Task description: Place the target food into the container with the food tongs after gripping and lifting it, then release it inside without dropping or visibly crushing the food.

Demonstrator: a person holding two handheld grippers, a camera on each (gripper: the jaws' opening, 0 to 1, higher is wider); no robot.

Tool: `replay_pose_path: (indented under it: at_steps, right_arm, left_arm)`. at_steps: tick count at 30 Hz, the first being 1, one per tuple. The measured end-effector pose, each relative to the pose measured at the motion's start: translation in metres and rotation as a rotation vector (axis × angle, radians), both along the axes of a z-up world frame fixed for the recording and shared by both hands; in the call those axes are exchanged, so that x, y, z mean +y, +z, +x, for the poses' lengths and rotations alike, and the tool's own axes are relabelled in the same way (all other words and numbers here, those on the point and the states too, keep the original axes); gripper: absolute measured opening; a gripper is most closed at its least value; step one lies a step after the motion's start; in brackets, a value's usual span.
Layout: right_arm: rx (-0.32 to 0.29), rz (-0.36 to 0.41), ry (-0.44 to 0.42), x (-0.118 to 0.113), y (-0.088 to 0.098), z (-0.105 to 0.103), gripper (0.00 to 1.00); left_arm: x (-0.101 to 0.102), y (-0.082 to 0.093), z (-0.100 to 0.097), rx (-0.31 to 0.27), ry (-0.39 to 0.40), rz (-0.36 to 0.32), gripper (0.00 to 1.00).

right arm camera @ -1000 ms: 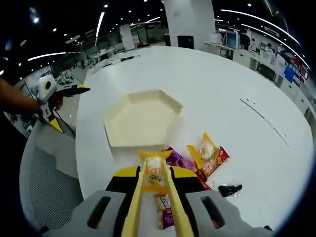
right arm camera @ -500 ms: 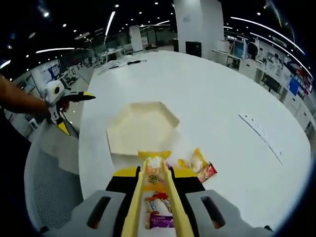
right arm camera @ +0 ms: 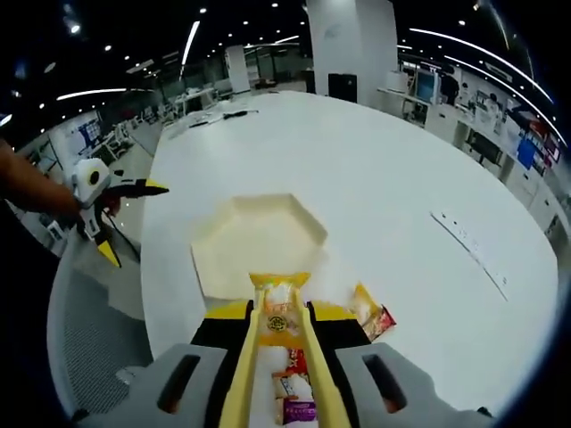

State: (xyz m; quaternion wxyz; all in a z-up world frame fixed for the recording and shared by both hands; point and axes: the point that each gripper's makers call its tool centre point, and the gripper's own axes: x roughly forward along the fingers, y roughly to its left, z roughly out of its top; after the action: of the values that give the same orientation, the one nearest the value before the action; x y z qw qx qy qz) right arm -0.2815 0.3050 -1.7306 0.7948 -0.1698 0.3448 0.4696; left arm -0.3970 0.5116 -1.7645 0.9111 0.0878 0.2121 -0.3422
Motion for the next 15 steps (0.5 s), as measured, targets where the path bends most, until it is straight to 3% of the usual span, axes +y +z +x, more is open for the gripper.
replay_pose_path:
  at_steps: [1, 15]
  right_arm:
    - [-0.003, -0.008, 0.009, 0.004, 0.001, -0.001, 0.23]
    - [-0.014, -0.002, 0.041, 0.059, 0.025, -0.005, 0.23]
  left_arm:
    - [-0.003, 0.004, -0.001, -0.021, -0.013, -0.010, 0.99]
    - [-0.010, 0.003, -0.006, -0.017, -0.058, -0.007, 0.96]
